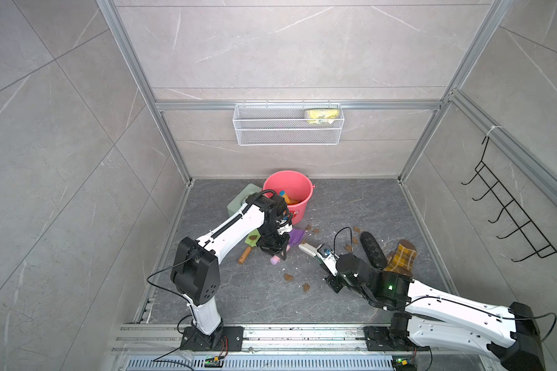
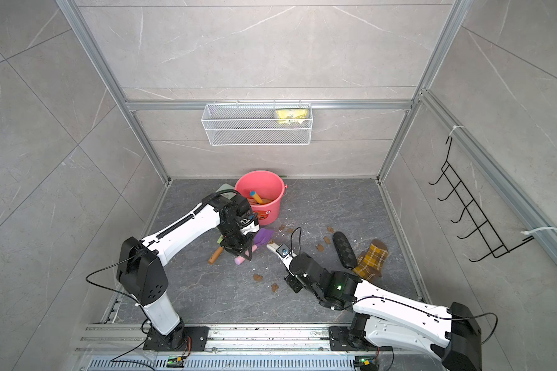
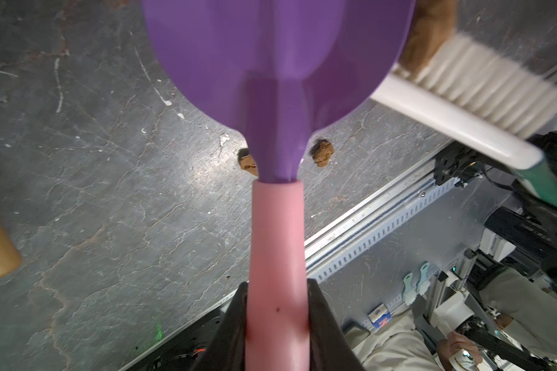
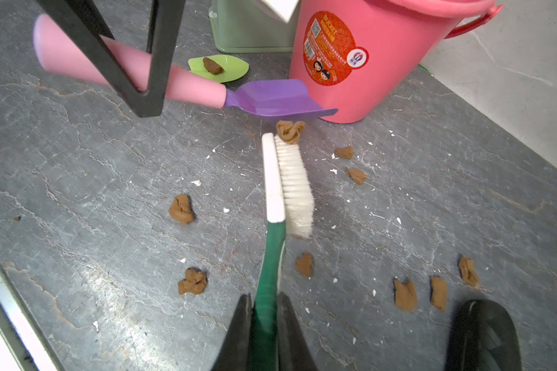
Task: Brush the soil off the hand trowel and place it into the bucket
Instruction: Brush off the soil from the hand trowel.
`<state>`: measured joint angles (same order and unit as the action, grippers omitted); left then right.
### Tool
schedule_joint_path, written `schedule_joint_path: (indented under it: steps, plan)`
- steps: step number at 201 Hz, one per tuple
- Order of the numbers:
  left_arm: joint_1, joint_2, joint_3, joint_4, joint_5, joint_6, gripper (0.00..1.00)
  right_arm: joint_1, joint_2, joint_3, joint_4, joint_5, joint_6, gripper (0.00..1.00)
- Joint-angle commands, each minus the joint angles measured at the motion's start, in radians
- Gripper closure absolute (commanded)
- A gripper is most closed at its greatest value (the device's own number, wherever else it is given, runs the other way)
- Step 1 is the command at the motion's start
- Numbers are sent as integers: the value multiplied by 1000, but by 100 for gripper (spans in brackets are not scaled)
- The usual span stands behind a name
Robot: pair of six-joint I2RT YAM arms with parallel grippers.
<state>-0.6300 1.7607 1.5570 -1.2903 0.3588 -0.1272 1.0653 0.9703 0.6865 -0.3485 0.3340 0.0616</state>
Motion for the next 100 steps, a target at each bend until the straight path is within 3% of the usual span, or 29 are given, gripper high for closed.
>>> schedule_joint_path:
  steps: [1,58,100]
  plan:
    - [4,0,45,-46,-44,12,100,-5,-9,5,-15,-6,29,100]
    - [-8,-81,34,31,153,-2,100,-8,78,14,1,-24,33,100]
    - [-80,-51,3,-10,98,22,100,-43,80,29,13,-25,63,100]
